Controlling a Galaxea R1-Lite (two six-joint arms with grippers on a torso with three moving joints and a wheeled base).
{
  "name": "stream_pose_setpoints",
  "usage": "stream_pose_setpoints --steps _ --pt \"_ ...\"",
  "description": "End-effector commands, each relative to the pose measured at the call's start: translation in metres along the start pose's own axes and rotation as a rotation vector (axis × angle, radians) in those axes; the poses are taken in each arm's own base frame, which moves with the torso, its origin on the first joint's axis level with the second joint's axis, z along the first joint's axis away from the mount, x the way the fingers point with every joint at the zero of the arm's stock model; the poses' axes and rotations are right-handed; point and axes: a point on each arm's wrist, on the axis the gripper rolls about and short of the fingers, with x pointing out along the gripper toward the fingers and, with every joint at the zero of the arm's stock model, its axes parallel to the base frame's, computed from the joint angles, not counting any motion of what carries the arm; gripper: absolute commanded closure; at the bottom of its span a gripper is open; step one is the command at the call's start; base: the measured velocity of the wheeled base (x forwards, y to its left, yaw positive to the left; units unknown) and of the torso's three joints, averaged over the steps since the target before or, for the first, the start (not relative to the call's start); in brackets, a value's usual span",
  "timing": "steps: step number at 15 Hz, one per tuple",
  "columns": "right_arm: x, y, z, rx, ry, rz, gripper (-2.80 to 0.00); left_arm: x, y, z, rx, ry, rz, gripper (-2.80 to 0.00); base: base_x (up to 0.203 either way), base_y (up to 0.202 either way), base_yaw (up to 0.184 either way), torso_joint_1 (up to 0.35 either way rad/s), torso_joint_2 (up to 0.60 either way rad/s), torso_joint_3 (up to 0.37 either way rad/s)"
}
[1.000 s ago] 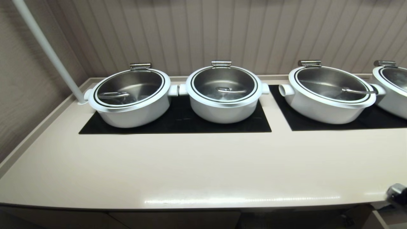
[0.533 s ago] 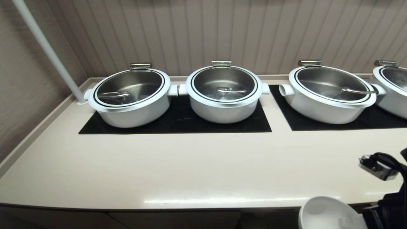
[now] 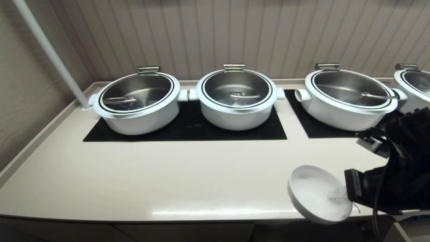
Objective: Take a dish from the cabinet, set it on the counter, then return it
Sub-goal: Place it on the table
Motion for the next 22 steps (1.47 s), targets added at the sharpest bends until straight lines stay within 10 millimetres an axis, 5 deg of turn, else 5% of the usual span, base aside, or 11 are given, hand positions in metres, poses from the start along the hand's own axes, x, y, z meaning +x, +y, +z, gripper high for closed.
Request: stream_pose_setpoints --steps 1,6,22 --pt "0.018 0.006 0.012 0.037 0.027 -0.024 0.00 0.000 0.000 0.000 -0.001 0.000 0.000 0.00 0.000 0.000 0.000 0.000 0.00 0.000" --pt "0.048 0.007 0.023 0.043 -0.023 -0.143 0.00 0.000 0.000 0.000 -0.001 -0.002 0.000 0.00 0.000 0.000 0.000 0.000 0.00 0.000" --pt "0.084 -0.013 0.034 0.180 -0.026 -0.200 0.00 0.000 0.000 0.000 -0.001 0.000 0.002 0.00 0.000 0.000 0.000 0.000 0.00 0.000"
